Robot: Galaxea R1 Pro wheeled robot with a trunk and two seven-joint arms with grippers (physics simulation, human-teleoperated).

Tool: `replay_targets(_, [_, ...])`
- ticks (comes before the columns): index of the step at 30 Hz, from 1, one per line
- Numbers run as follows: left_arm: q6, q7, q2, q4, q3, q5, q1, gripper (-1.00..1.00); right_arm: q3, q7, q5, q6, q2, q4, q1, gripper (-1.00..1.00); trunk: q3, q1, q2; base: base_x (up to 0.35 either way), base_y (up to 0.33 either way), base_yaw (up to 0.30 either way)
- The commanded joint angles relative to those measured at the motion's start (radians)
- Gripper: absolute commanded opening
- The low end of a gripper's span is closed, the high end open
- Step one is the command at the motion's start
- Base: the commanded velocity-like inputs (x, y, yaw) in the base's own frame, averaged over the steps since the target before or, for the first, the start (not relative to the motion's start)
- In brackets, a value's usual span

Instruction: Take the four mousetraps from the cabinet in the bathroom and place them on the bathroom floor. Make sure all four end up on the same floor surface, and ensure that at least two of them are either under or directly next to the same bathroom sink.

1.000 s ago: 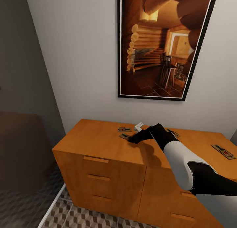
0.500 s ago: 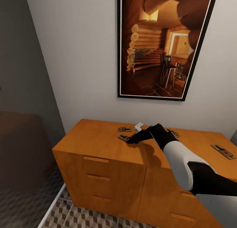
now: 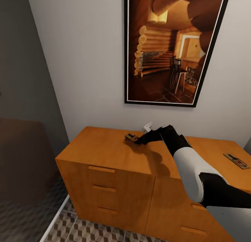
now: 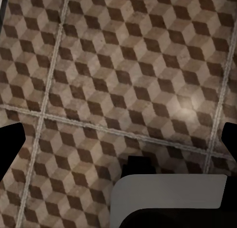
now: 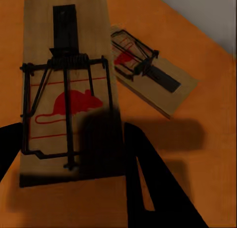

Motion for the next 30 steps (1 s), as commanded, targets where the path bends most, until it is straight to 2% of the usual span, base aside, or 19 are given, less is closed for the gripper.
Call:
replay_targets(1, [-0.003,0.002,0.000,0.000,0.001,0.000,0.000,1.00,-0.008,0.003,0.004,0.026,0.003,-0.025,-0.001,-1.00,-0.001,0.000,-0.001,0.000,0.000,0.000])
replay_targets(7, [-0.003,0.002,0.000,0.000,0.001,0.000,0.000,1.00,-0.007,0.007,0.002,0.149,0.007,-0.179,-0.001,-1.00,-0.001,0.000,-0.001,0.000,0.000,0.000])
replay_targets(11, [-0.003,0.002,0.000,0.000,0.001,0.000,0.000,1.00,-0.007,0.034,0.002,0.195,0.007,-0.231,-0.001,-1.00,-0.001,0.000,-0.001,0.000,0.000,0.000])
replay_targets(16, [-0.003,0.002,0.000,0.000,0.001,0.001,0.000,1.00,-0.006,0.048,0.003,0.209,0.008,-0.243,-0.001,-1.00,-0.001,0.000,-0.001,-0.114,0.029,0.000])
replay_targets(30, [-0.003,0.002,0.000,0.000,0.001,0.001,0.000,1.00,-0.002,0.051,0.003,0.211,0.007,-0.243,-0.001,-1.00,-0.001,0.000,-0.001,-0.291,0.123,0.000])
